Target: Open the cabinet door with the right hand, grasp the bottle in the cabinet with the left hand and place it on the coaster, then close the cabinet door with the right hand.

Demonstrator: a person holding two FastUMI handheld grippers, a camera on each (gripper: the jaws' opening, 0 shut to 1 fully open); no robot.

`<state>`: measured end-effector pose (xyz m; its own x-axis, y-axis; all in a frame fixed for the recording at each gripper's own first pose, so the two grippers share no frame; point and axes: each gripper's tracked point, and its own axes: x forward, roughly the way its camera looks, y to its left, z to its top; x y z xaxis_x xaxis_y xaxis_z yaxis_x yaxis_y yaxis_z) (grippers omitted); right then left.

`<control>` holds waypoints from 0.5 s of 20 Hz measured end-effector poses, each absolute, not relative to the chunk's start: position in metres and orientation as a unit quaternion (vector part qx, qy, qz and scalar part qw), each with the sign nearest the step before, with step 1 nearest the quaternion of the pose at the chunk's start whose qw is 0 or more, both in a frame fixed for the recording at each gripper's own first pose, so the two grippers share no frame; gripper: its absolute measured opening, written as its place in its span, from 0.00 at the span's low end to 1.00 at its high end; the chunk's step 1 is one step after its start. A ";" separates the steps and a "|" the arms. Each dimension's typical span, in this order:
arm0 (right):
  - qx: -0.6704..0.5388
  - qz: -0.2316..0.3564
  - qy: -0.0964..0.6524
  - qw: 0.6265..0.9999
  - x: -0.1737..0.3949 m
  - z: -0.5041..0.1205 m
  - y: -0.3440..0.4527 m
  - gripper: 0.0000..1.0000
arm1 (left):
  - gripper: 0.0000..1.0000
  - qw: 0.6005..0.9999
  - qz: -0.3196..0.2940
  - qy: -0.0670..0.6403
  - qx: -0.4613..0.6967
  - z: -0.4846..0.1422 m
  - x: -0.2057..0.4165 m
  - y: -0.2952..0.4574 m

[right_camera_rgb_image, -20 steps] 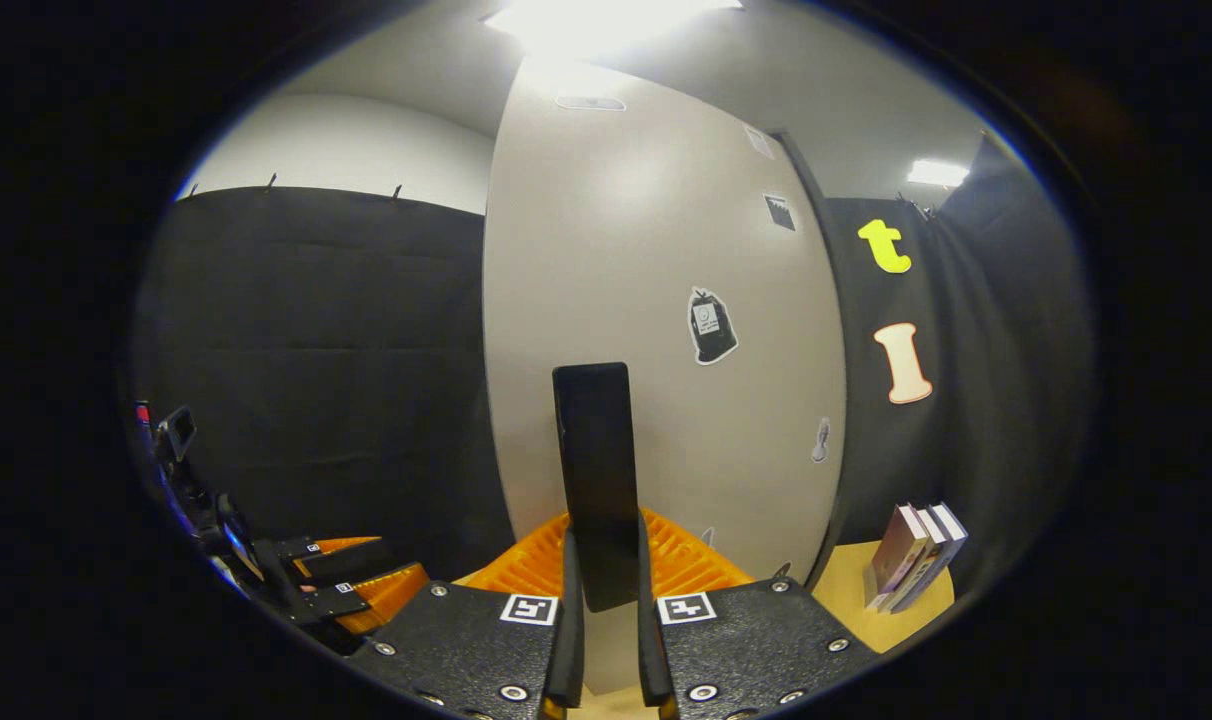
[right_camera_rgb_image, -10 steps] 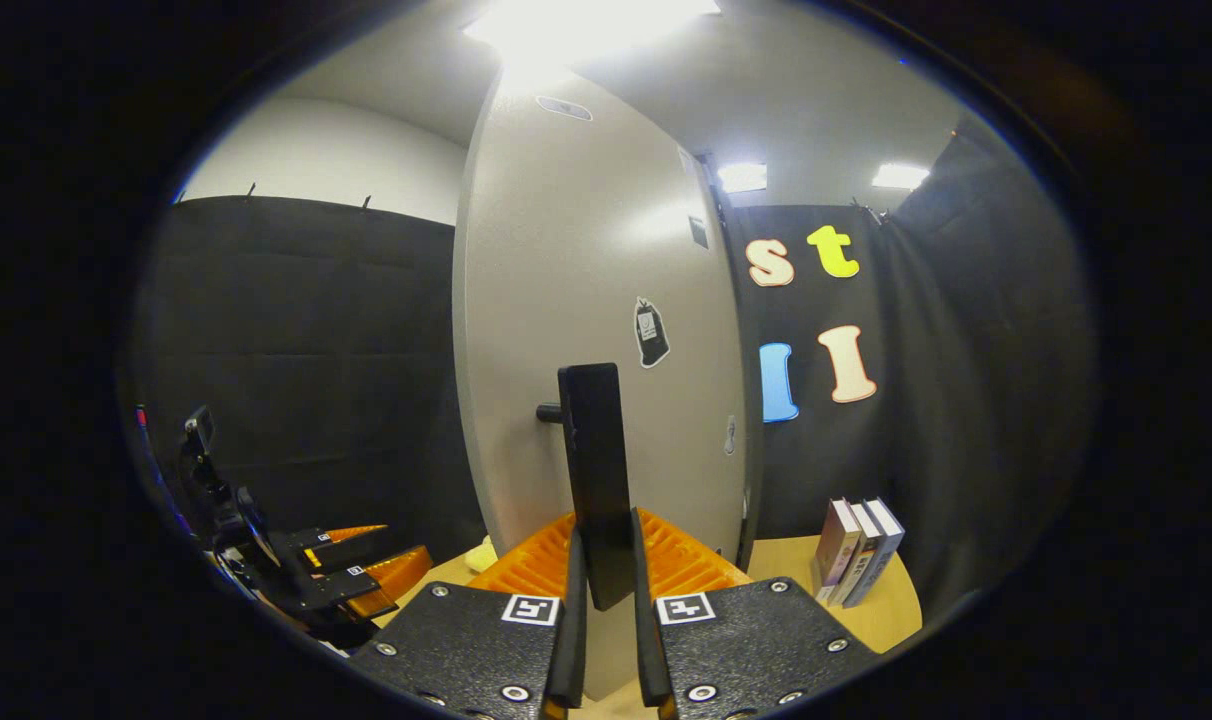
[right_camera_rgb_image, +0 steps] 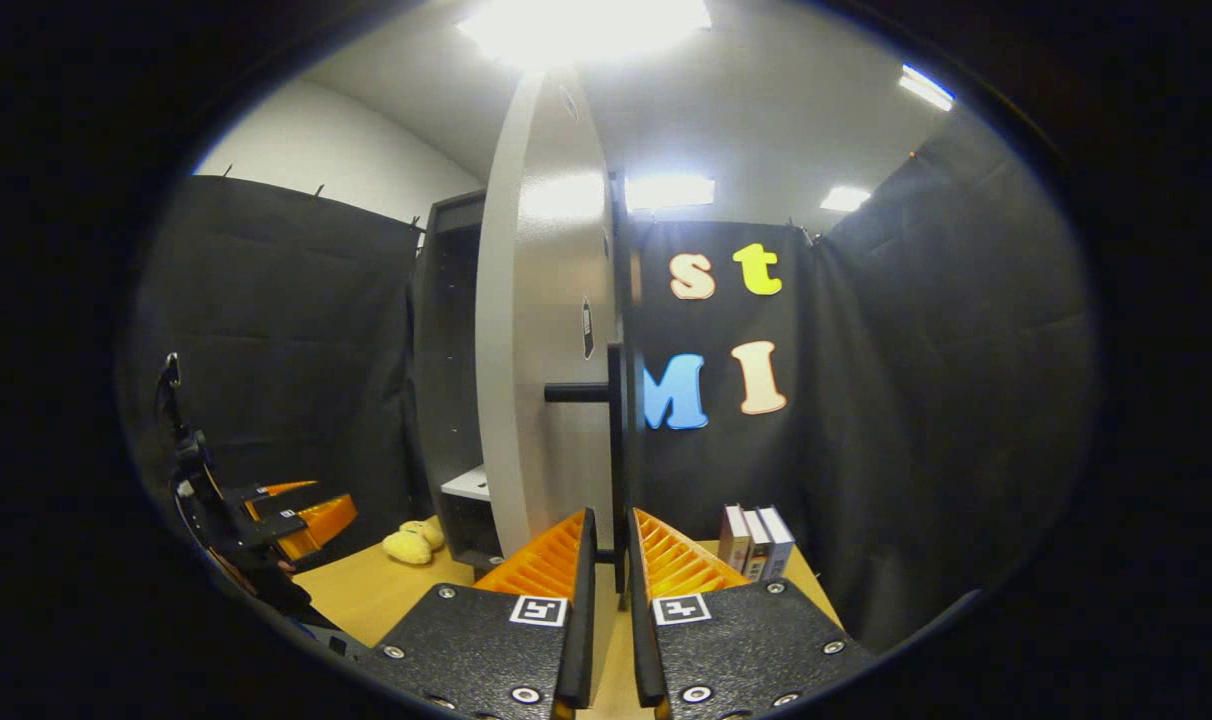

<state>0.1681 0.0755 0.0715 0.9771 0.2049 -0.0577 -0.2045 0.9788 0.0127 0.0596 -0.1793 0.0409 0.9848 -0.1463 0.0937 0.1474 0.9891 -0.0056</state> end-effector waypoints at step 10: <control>-0.003 0.019 -0.029 0.999 0.130 0.085 0.021 0.89 | 0.80 0.987 -0.152 -0.044 -0.036 0.063 0.187 -0.238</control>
<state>0.1297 0.0209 0.0852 0.9976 0.0390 0.0570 -0.0387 0.9992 -0.0065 0.1871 -0.2381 0.0629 0.9498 -0.2974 0.0972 0.3036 0.9511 -0.0569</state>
